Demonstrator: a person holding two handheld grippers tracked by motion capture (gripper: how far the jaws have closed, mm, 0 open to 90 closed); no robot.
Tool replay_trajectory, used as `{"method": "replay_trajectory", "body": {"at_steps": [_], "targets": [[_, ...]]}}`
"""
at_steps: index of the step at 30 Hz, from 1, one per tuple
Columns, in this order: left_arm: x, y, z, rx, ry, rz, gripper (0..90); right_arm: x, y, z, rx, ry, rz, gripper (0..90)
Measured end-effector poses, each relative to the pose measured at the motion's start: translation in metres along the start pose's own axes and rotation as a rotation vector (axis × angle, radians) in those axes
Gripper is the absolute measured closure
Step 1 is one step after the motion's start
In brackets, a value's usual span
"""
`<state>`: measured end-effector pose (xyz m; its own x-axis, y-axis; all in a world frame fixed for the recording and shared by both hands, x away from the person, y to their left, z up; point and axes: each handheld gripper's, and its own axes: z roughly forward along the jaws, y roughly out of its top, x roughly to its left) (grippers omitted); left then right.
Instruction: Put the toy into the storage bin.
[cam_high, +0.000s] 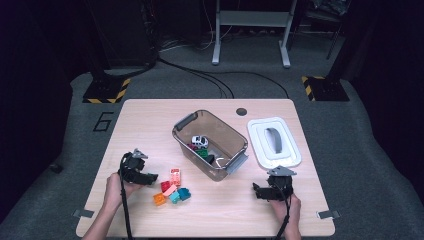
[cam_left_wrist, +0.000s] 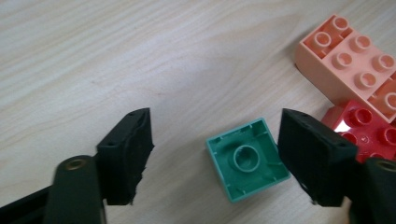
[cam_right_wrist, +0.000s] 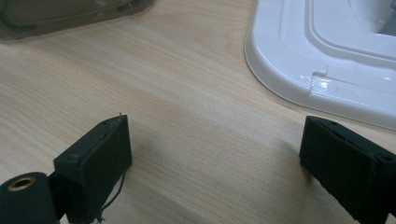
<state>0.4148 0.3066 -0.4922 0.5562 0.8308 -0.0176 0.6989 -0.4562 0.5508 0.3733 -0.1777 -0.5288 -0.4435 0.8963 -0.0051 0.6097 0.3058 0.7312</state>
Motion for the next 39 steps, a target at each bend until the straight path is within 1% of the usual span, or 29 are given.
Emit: {"method": "replay_trajectory", "body": {"at_steps": [1,2,3,4,5,6,7,8,9,14,17,22,24,25,27,30,31,32,34,37,39], "targets": [[0.000,0.000,0.001,0.006,-0.006,0.002,31.2,0.000,0.000,0.000,0.000,0.000,0.001,8.3],[0.000,0.001,0.001,0.027,-0.010,-0.005,32.7,0.000,0.000,0.000,0.000,0.000,0.001,8.3],[-0.001,0.000,0.003,0.019,-0.004,-0.006,34.0,0.000,0.000,0.000,0.000,0.000,0.000,8.3],[0.000,0.001,0.003,0.024,-0.005,0.000,35.4,0.000,0.000,0.000,0.000,0.000,0.001,8.3],[-0.001,0.000,0.003,0.025,-0.007,-0.007,37.7,0.000,0.000,0.000,0.000,0.000,0.001,8.3],[0.000,0.000,0.002,0.031,-0.011,-0.004,39.3,0.000,0.000,0.000,0.000,0.000,0.001,8.3],[-0.001,0.000,0.002,0.031,-0.014,-0.008,41.8,0.000,0.000,0.000,0.000,0.000,0.001,8.3],[-0.001,-0.001,0.002,0.025,-0.024,-0.003,45.8,0.000,0.000,0.000,0.000,0.000,0.000,8.3],[-0.001,-0.001,0.001,0.032,-0.016,0.001,48.8,0.000,0.000,0.000,0.000,0.000,0.002,8.3],[-0.002,-0.002,0.002,0.027,-0.021,0.011,57.0,0.000,0.000,0.000,0.000,0.000,0.002,8.3],[-0.003,-0.003,0.002,0.018,-0.019,0.013,57.8,0.000,0.000,0.000,0.000,0.000,0.002,8.3],[-0.003,-0.002,-0.002,-0.015,-0.028,0.014,58.6,0.000,0.000,0.000,0.000,0.001,0.000,8.3],[-0.003,0.000,-0.004,-0.030,-0.035,0.007,58.7,0.000,0.000,0.000,0.000,0.001,0.000,8.3],[-0.002,0.001,-0.005,-0.031,-0.030,0.023,58.7,0.000,0.000,0.000,-0.001,0.001,0.000,8.3],[-0.002,0.004,-0.008,-0.038,-0.039,0.016,58.7,0.000,0.000,0.000,0.000,0.001,0.000,8.3],[-0.001,0.008,-0.012,-0.052,-0.048,0.019,58.7,0.000,0.000,0.000,0.000,0.001,0.000,8.3],[-0.001,0.010,-0.013,-0.058,-0.051,0.012,58.7,0.000,0.000,0.000,0.000,0.001,0.000,8.3],[0.000,0.012,-0.015,-0.059,-0.045,0.027,58.7,0.000,0.000,0.000,0.000,0.001,0.000,8.3],[0.000,0.015,-0.017,-0.068,-0.058,0.016,58.7,0.000,0.000,0.000,0.000,0.001,0.000,8.3],[0.001,0.022,-0.022,-0.072,-0.056,0.043,58.7,0.000,0.000,0.000,-0.001,0.001,0.000,8.3],[0.000,0.028,-0.025,-0.081,-0.053,0.051,58.8,0.000,0.000,0.000,0.000,0.001,0.000,8.3]]}}
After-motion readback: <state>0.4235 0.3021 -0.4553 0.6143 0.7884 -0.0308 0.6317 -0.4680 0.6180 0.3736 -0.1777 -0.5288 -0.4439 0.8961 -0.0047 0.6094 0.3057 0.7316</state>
